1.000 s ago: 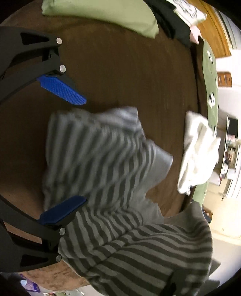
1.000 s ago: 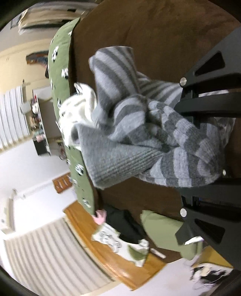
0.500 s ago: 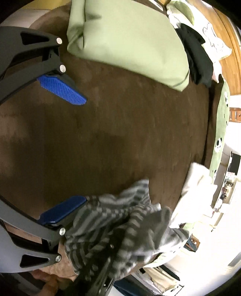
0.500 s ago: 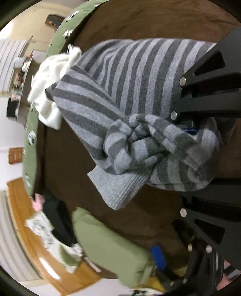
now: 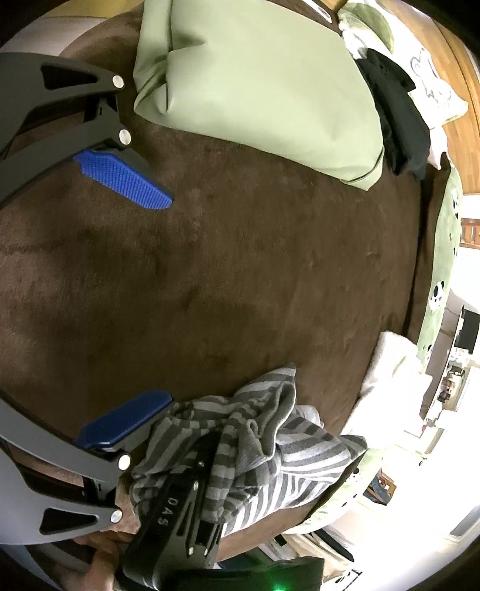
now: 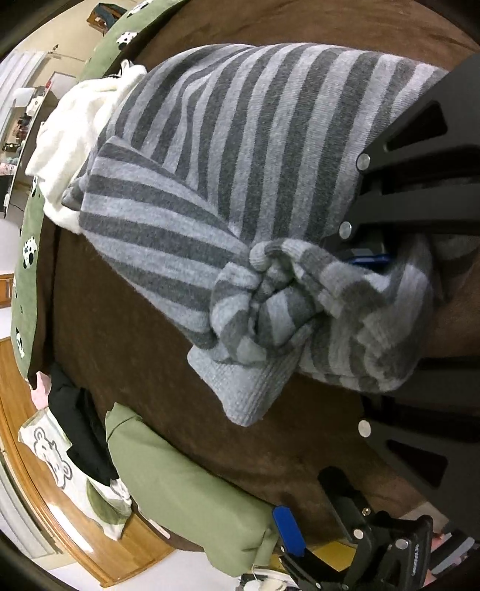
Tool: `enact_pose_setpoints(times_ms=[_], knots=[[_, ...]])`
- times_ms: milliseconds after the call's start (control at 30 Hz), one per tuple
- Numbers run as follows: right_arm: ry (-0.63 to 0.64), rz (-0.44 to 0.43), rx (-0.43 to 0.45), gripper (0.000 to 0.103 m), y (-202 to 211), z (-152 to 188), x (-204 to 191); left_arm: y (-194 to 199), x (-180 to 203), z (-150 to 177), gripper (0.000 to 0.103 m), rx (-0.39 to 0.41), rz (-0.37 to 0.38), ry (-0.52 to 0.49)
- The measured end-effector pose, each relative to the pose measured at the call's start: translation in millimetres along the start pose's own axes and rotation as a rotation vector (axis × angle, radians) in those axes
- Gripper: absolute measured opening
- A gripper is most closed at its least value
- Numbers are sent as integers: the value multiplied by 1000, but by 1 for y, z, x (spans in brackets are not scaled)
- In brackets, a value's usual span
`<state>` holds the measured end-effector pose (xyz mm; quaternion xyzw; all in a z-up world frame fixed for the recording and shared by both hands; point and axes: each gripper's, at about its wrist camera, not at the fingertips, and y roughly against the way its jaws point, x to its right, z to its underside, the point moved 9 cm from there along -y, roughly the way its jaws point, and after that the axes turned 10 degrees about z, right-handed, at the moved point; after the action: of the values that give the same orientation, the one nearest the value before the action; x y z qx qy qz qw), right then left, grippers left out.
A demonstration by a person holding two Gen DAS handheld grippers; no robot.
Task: Fold large clothes
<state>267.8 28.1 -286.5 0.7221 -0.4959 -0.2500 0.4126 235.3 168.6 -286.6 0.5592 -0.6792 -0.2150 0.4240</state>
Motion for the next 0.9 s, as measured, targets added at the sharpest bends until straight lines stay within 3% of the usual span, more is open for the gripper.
enact_pose_setpoints(times_ms=[100,267,333,367,633,767,900], knots=[[-26,-53,5,29,11,-1,6,5,1,-1,96,6,0,-4],[-26,-180,20,52,31,3,8,16,0,-4,96,22,-12,-5],[-21,-237,21,74,38,4,3,21,-1,-3,96,26,-18,-3],[-13,-253,25,78,42,4,1,21,-1,-4,96,26,-18,-2],[54,-221,97,81,89,7,20,32,7,-10,96,38,-20,-33],[65,-138,150,84,101,-4,54,34,28,-19,96,47,26,-71],[-24,-77,177,84,94,-26,103,32,66,-33,96,58,92,-137]])
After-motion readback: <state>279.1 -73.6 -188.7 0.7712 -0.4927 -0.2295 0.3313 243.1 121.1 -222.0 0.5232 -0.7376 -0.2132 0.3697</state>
